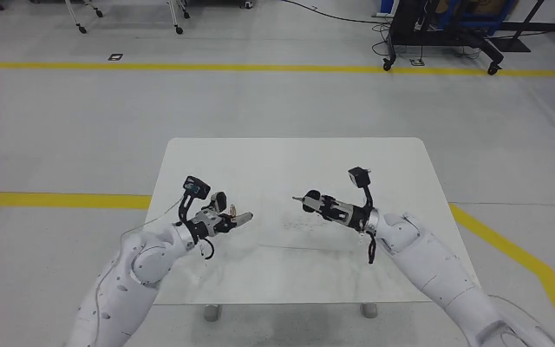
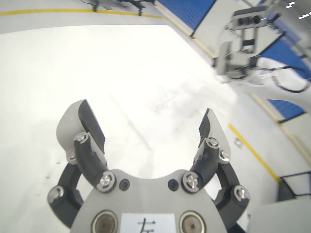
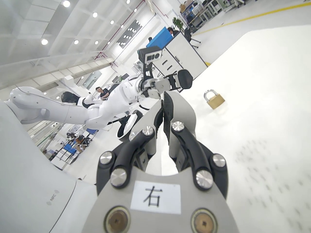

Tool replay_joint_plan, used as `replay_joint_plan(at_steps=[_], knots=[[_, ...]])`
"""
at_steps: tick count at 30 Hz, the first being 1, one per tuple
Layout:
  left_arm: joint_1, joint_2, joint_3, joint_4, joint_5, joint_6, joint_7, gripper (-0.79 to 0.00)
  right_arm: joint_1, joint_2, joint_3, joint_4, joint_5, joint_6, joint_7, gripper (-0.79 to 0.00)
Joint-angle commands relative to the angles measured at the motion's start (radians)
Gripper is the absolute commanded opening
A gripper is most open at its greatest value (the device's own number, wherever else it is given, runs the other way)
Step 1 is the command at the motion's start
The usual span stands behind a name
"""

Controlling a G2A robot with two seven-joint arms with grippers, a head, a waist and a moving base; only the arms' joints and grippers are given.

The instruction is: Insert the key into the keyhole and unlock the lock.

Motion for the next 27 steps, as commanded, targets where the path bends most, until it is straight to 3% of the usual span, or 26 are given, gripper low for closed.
replay_joint_plan(at_steps=[1,8,11,14,19,27], knots=[[-0.003,-0.006,0.022,-0.007,0.082,0.099,0.007,0.000,-0.016,0.006,0.027,-0.019,-0.014,0.000,-0.019,-0.785],[-0.073,-0.030,0.113,0.062,0.207,0.235,-0.025,0.000,-0.016,0.006,0.027,-0.019,-0.014,0.000,-0.019,-0.785],[-0.088,-0.038,0.131,0.090,0.225,0.262,-0.009,-0.120,-0.016,0.006,0.027,-0.019,-0.014,0.000,-0.019,-0.785],[-0.096,-0.042,0.133,0.108,0.233,0.266,-0.006,-0.320,-0.016,0.006,0.027,-0.019,-0.014,0.000,-0.019,-0.785],[-0.090,-0.046,0.138,0.118,0.240,0.275,-0.018,-0.403,-0.016,0.006,0.027,-0.019,-0.014,0.000,-0.019,-0.785],[-0.101,-0.056,0.148,0.139,0.263,0.303,-0.027,-0.434,-0.016,0.006,0.027,-0.019,-0.014,0.000,-0.019,-0.785]])
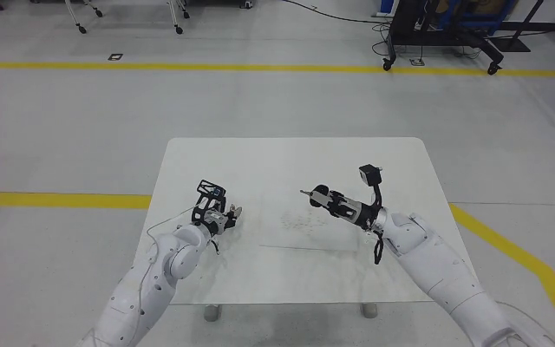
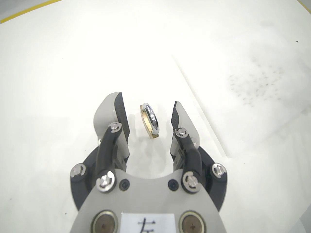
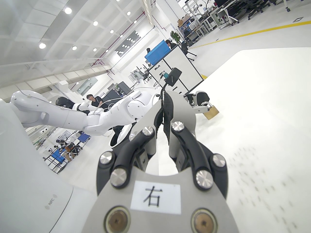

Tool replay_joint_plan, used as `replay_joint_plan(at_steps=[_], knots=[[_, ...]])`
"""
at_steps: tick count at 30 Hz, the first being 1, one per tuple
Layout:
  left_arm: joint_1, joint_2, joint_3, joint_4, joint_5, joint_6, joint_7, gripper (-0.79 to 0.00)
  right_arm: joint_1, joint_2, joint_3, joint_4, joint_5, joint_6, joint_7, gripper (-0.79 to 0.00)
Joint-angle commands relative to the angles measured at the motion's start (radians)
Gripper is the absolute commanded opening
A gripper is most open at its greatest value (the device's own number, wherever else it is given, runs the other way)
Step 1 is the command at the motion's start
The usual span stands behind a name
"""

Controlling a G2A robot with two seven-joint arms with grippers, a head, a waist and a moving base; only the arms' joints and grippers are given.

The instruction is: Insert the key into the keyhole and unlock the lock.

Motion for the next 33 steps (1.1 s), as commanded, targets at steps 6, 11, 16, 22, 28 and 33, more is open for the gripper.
replay_joint_plan(at_steps=[6,11,16,22,28,33], knots=[[-0.007,-0.007,0.002,0.010,0.009,0.002,-0.002,-0.785,0.000,0.000,0.000,0.000,0.000,0.000,0.000,-0.785],[0.003,-0.006,-0.002,0.002,0.029,-0.015,-0.010,-0.785,0.000,0.000,0.000,0.000,0.000,0.000,0.000,-0.785],[0.009,-0.006,-0.015,0.001,0.044,-0.017,-0.021,-0.785,0.000,0.000,0.000,0.000,0.000,0.000,0.000,-0.785],[0.008,-0.004,-0.032,0.006,0.067,-0.026,-0.029,-0.785,0.000,0.000,0.000,0.000,0.000,0.000,0.000,-0.785],[0.046,-0.003,-0.096,-0.025,-0.217,-0.223,0.024,-0.785,0.000,0.000,0.000,0.000,0.000,0.000,0.000,-0.785],[0.060,0.008,-0.177,0.039,-0.851,-0.550,-0.174,-0.785,0.000,0.000,0.000,0.000,0.000,0.000,0.000,-0.785]])
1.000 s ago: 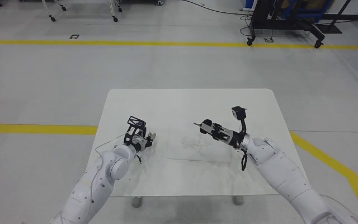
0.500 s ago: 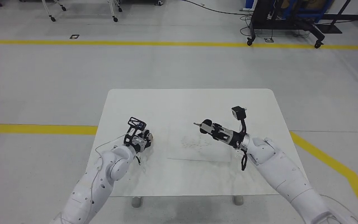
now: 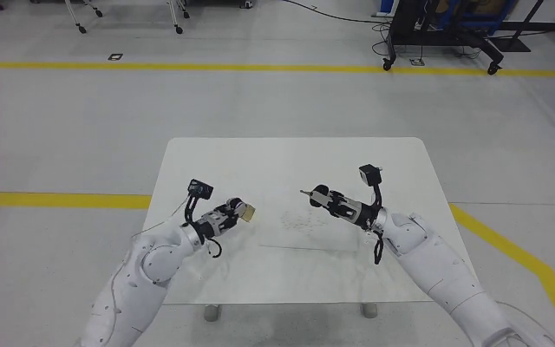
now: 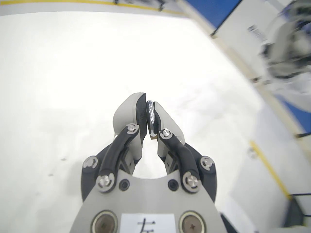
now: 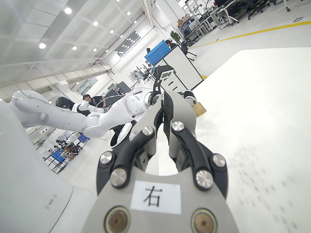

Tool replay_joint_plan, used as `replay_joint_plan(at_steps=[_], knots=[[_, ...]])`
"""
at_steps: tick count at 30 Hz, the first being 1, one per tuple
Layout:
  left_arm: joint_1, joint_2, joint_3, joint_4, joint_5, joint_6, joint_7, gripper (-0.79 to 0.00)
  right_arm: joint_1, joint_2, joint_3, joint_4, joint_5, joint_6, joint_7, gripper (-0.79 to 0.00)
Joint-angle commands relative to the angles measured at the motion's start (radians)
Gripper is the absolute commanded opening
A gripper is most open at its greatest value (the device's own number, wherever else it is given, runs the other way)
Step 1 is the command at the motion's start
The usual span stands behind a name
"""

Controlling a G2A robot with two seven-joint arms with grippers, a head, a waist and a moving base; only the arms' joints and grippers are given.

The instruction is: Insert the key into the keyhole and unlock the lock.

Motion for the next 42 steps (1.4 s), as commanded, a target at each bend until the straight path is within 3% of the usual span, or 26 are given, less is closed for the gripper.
replay_joint_plan(at_steps=[1,4,8,14,22,31,37,42], knots=[[-0.015,0.005,-0.012,0.050,-0.362,-0.112,-0.162,-0.785,0.000,0.000,0.000,0.000,0.000,0.000,0.000,-0.785],[-0.046,0.009,-0.007,0.111,-0.634,-0.136,-0.338,-0.785,0.000,0.000,0.000,0.000,0.000,0.000,0.000,-0.785],[-0.080,0.008,0.008,0.167,-0.809,-0.126,-0.468,-0.785,0.000,0.000,0.000,0.000,0.000,0.000,0.000,-0.785],[-0.109,-0.003,0.035,0.228,-0.876,-0.084,-0.469,-0.785,0.018,-0.022,-0.039,-0.055,-0.027,0.054,-0.026,-0.785],[-0.142,-0.033,0.100,0.311,-1.081,0.066,-0.501,-0.785,0.136,-0.105,-0.185,-0.036,-0.107,0.102,-0.084,-0.785],[-0.192,-0.061,0.128,0.406,-1.260,0.148,-0.626,-0.785,0.210,-0.179,-0.277,0.074,-0.131,0.084,-0.122,-0.785],[-0.221,-0.076,0.131,0.469,-1.356,0.187,-0.736,-0.785,0.224,-0.209,-0.291,0.151,-0.095,0.005,-0.151,-0.785],[-0.243,-0.087,0.138,0.507,-1.370,0.192,-0.779,-0.785,0.235,-0.228,-0.301,0.174,-0.078,0.000,-0.142,-0.785]])
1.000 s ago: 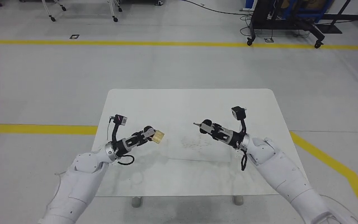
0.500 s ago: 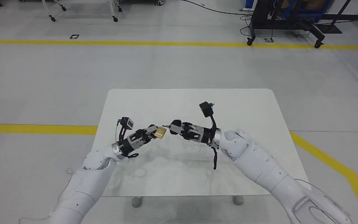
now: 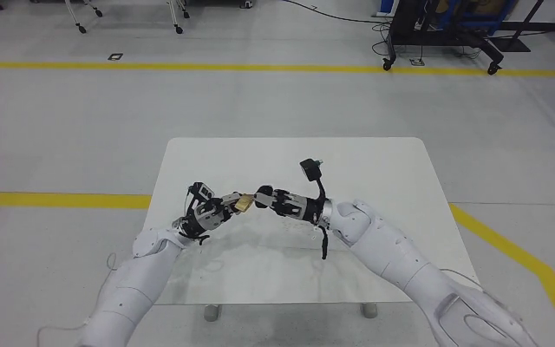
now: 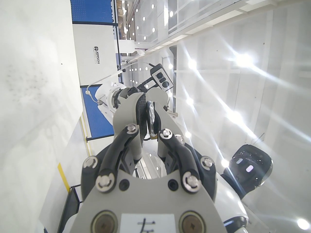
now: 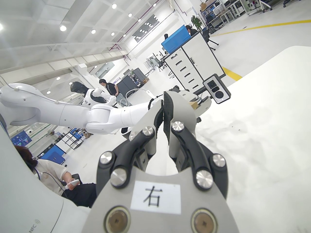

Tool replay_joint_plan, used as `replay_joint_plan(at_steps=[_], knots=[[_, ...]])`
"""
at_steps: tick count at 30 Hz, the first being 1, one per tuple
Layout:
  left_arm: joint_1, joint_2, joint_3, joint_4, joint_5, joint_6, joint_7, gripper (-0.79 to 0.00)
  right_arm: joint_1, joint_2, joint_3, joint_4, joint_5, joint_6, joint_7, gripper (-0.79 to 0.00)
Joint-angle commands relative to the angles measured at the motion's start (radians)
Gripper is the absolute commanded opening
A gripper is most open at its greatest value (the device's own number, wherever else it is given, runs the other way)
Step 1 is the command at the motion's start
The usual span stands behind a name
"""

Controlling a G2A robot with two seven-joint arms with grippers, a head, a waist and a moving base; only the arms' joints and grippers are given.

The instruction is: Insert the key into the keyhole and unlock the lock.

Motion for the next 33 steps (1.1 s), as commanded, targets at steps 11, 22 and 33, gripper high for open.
replay_joint_plan(at_steps=[11,22,33], knots=[[-0.018,-0.017,0.005,0.027,0.005,-0.022,-0.075,-0.785,0.028,-0.034,0.005,0.068,0.032,0.001,0.019,-0.785],[-0.021,-0.025,-0.005,0.033,0.031,-0.044,-0.095,-0.785,0.024,-0.040,0.056,0.093,0.023,0.001,0.008,-0.785],[-0.022,-0.009,-0.021,-0.057,0.223,-0.110,-0.104,-0.785,-0.022,-0.018,0.128,0.035,0.079,0.001,0.075,-0.785]])
